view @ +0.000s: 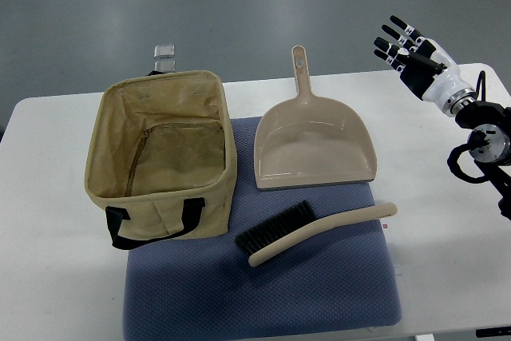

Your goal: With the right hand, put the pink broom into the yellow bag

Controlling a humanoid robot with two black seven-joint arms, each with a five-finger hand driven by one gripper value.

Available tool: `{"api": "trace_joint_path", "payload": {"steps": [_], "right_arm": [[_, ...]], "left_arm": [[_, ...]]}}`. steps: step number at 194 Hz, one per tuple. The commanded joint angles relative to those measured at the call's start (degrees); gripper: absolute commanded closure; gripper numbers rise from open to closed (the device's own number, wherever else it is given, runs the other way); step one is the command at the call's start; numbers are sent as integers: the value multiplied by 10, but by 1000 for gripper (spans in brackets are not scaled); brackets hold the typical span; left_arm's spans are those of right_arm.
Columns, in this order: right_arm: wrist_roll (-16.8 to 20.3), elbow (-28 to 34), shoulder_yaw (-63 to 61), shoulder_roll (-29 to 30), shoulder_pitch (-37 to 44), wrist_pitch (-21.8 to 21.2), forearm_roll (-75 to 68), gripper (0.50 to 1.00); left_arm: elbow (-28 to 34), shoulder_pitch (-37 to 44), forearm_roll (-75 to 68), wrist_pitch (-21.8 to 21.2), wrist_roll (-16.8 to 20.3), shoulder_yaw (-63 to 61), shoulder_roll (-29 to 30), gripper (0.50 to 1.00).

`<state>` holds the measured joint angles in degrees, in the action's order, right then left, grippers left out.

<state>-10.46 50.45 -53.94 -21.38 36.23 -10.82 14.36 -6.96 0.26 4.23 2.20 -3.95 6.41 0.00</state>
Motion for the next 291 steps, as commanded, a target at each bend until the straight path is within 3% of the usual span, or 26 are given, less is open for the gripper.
{"api": "trace_joint_path", "payload": {"steps": [1, 108, 165, 229, 267, 291], "right_arm": [[1, 0, 4, -3, 0, -2, 1, 570], [2, 1, 14, -30, 4, -32, -7, 572], [-3, 4, 88, -94, 32, -68, -8, 574], [-61, 40, 219, -191, 83, -131, 15, 576], [-122, 116, 288, -250, 101, -132, 167, 581], [-134, 164, 301, -270, 101, -123, 274, 585]], "left_arm": [[0, 0, 0, 0, 0, 0, 0, 500], [0, 0, 0, 0, 0, 0, 0, 500], [0, 0, 0, 0, 0, 0, 0, 500], [0, 0, 0, 0, 0, 0, 0, 500], [0, 0, 0, 0, 0, 0, 0, 500], [0, 0, 0, 0, 0, 0, 0, 500]]}}
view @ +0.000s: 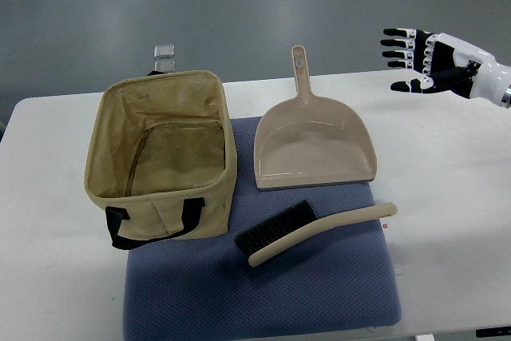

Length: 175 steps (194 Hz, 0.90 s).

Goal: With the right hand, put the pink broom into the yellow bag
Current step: 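Move the right hand down toward the beige brush handle near the dustpan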

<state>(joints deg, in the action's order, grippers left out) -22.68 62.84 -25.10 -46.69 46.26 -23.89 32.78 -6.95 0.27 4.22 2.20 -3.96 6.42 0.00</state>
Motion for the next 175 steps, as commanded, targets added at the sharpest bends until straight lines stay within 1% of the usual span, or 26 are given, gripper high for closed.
{"api": "trace_joint_path", "payload": {"steps": [1, 16, 33, 65, 100, 157, 175], "right_arm": [[-12, 40, 13, -17, 1, 8, 90, 585], [-15, 69, 23, -25, 1, 24, 149, 587], [-16, 97, 35, -27, 1, 59, 208, 589], [-16, 141, 68, -28, 1, 107, 291, 593], [-14, 168, 95, -28, 1, 145, 369, 595], [-10, 190, 111, -41, 1, 150, 446, 597], [-8, 192, 115, -42, 1, 150, 468, 611]], "left_arm": [[0, 0, 0, 0, 0, 0, 0, 500], [0, 0, 0, 0, 0, 0, 0, 500], [0, 0, 0, 0, 0, 0, 0, 500], [0, 0, 0, 0, 0, 0, 0, 500], [0, 0, 0, 0, 0, 0, 0, 500], [0, 0, 0, 0, 0, 0, 0, 500], [0, 0, 0, 0, 0, 0, 0, 500]]}}
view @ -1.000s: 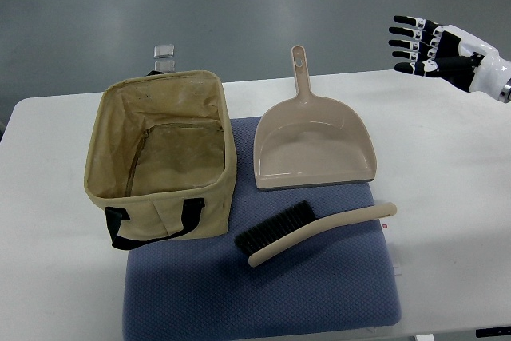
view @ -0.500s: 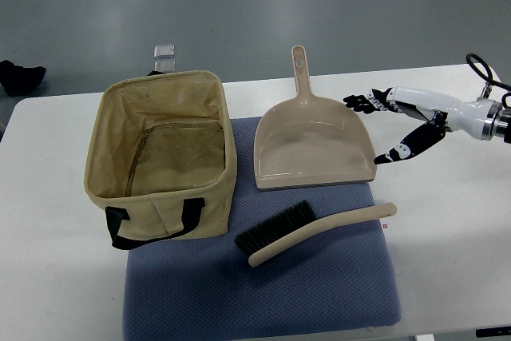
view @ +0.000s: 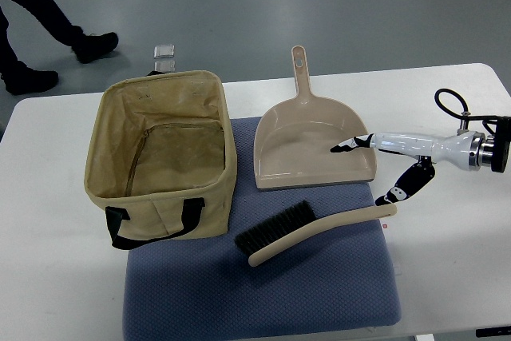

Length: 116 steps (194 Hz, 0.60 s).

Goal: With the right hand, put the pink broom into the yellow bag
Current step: 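Move the right hand down toward the beige brush handle near the dustpan, then close the right hand fingers around the beige brush handle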

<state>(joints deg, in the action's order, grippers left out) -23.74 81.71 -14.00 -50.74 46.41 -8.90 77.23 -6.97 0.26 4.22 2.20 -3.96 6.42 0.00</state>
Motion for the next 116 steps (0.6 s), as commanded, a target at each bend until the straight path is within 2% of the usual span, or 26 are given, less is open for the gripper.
{"api": "trace_joint_path", "payload": {"steps": [1, 29, 82, 116], "right_arm": [[3, 4, 4, -2, 0, 0, 23, 611], [4, 8, 13, -2, 0, 13, 43, 626], [48, 38, 33, -2, 0, 22, 80, 634], [77, 53, 41, 2, 4, 22, 86, 666]], "left_arm": [[0, 0, 0, 0, 0, 0, 0, 500], [0, 0, 0, 0, 0, 0, 0, 500], [-1, 0, 0, 0, 0, 0, 0, 500], [0, 0, 0, 0, 0, 0, 0, 500]]}}
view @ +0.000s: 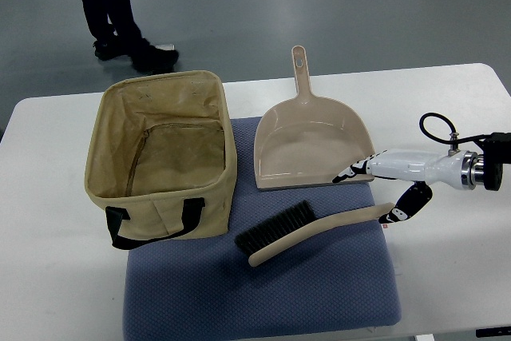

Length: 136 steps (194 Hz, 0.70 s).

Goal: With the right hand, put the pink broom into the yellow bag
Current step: 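Close the right hand fingers around the beige brush handle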

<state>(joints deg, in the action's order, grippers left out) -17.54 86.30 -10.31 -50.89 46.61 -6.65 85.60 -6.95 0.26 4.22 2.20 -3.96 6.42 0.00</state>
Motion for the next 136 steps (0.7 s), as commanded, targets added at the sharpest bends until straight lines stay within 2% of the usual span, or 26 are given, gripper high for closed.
{"api": "trace_joint_path", "payload": {"steps": [1, 47, 136], "right_arm": [[15, 7, 4, 4, 1, 0, 2, 666], [39, 7, 13, 18, 8, 1, 2, 695], [78, 5, 48, 54, 10, 23, 9, 703]], "left_arm": [[0, 0, 0, 0, 0, 0, 0, 500], [0, 0, 0, 0, 0, 0, 0, 500], [0, 0, 0, 0, 0, 0, 0, 500]]}}
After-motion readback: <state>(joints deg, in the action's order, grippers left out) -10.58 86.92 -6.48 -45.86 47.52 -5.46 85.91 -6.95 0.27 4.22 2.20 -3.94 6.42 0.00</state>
